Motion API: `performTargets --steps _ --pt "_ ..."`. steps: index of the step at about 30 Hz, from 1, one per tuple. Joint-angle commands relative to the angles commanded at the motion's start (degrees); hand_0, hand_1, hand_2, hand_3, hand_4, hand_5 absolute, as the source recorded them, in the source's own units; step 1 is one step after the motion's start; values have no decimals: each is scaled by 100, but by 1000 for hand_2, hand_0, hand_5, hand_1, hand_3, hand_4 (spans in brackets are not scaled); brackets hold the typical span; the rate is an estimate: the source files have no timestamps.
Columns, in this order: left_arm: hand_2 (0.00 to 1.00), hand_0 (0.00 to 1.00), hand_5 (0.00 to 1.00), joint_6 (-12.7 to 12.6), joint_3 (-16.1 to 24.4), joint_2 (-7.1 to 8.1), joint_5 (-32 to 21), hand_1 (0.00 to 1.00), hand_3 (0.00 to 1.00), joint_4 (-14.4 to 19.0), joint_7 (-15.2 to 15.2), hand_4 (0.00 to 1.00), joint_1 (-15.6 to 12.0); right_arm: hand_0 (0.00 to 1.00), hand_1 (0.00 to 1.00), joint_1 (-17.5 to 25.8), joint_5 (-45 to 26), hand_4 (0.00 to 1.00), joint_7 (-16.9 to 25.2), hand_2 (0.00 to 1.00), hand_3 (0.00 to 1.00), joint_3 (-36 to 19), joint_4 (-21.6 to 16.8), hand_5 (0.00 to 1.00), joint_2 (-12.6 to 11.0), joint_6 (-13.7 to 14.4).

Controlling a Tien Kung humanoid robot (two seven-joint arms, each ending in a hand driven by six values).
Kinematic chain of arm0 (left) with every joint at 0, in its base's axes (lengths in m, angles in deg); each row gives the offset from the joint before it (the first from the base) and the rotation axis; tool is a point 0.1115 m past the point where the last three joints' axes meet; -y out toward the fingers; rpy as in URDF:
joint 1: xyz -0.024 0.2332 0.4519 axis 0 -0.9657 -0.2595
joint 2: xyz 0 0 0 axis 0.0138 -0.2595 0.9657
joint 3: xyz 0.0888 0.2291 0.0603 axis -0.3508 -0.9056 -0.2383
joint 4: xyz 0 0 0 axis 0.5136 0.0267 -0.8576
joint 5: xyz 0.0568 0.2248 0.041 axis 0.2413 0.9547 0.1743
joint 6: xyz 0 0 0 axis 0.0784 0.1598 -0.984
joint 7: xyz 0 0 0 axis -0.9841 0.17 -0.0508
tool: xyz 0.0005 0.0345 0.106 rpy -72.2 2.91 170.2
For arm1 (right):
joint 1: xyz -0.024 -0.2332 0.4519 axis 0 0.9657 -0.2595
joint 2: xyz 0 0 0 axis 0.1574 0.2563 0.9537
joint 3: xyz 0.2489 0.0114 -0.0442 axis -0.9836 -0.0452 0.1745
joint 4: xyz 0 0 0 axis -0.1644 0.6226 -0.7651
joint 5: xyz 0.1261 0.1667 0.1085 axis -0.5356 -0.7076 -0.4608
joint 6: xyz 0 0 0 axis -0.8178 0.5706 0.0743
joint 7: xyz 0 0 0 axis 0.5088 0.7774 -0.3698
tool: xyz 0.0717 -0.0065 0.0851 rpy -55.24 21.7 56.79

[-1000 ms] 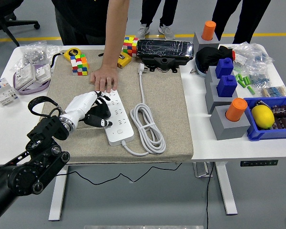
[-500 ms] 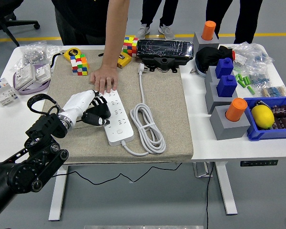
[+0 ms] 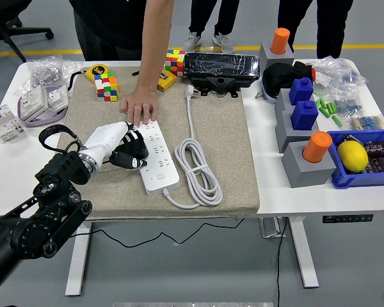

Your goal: Pick up the plug,place it near the board,insert it into the board,press the button

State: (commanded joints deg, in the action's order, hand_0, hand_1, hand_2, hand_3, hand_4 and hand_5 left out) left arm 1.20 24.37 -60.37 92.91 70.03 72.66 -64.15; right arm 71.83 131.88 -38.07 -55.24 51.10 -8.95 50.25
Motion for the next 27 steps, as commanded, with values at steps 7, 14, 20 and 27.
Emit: performTargets --steps 7,14,20,27 --pt "464 407 2 14 30 9 151 377 556 24 67 843 -6 803 744 18 0 998 -3 735 778 -1 0 998 1 3" --pt "398 368 2 243 9 21 227 298 543 28 118 851 -30 803 745 37 -15 998 -6 735 778 15 0 998 3 21" --pt "325 327 2 435 -30 31 289 218 499 70 147 836 -30 802 745 50 -5 998 -17 735 778 1 0 998 6 27" --pt "293 314 2 474 -68 51 345 187 437 89 147 804 -50 802 744 66 10 998 -15 734 778 -11 0 998 21 32"
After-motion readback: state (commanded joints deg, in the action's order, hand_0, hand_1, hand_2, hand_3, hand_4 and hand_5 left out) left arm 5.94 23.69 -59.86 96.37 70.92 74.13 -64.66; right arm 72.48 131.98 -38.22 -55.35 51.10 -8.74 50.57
